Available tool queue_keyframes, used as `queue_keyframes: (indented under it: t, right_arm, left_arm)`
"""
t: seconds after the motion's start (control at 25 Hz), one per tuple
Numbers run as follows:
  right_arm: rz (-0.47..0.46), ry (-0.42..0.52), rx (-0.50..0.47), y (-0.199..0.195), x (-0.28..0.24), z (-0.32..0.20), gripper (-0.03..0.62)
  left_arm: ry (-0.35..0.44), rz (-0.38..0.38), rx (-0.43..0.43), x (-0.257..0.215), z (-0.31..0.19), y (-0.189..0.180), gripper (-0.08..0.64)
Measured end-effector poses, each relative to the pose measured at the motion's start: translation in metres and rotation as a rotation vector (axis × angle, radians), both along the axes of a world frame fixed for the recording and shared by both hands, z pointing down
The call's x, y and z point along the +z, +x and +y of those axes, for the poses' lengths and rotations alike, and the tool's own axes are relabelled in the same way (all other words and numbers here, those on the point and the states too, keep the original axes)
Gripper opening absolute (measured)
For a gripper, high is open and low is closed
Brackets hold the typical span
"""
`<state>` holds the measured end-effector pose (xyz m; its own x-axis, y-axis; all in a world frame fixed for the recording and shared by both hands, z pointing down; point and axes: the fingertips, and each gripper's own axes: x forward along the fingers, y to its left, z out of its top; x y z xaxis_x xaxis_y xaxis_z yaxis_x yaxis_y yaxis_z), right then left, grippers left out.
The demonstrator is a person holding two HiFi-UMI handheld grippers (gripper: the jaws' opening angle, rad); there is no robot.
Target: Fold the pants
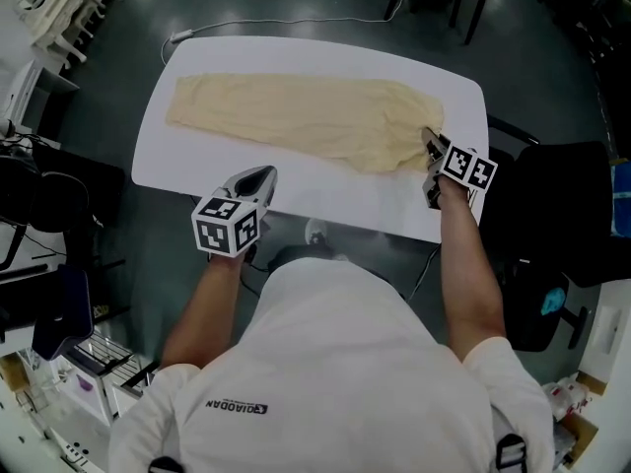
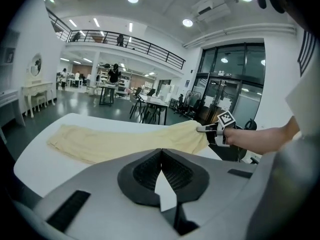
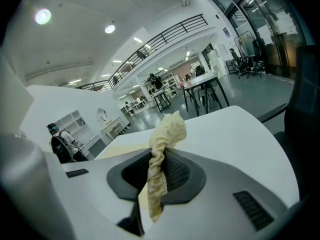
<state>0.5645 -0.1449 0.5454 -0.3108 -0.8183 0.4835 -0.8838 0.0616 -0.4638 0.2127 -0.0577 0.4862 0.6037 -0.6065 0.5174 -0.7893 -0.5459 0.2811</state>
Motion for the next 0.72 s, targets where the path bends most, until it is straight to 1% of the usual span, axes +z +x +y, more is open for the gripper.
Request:
queue_keyframes:
  t: [0.2,0.32,0.4,0.56,0.72]
  right_arm:
    - [-0.025,0.052,-0.021,-0.014,-0.012,0.001,0.071]
    - [-0.04,0.076,-0.026,-0.03,-0.02,0.003,0.071]
    - [-0.045,0.087,-0.047,-0.037,-0.024,0.007,0.071]
    - [-0.04,0.119,-0.081,-0.043,-0.042,0.008,0.071]
    - [-0.038,0.146,-0.101,-0.066,-0.064,0.003,0.071]
  left_arm:
    - [0.038,-0.033,-0.025,-0.006,0.021,-0.013,0.028]
    - [0.032,-0.064,-0.031,-0.001,0.032,-0.024,0.028]
    - [0.035,-0.071,-0.04,-0.002,0.036,-0.027,0.028]
    - [0.074,-0.066,-0.06,-0.015,0.03,-0.033,0.028]
    - [0.087,-0.072,-0.075,-0.022,0.019,-0.061,0.028]
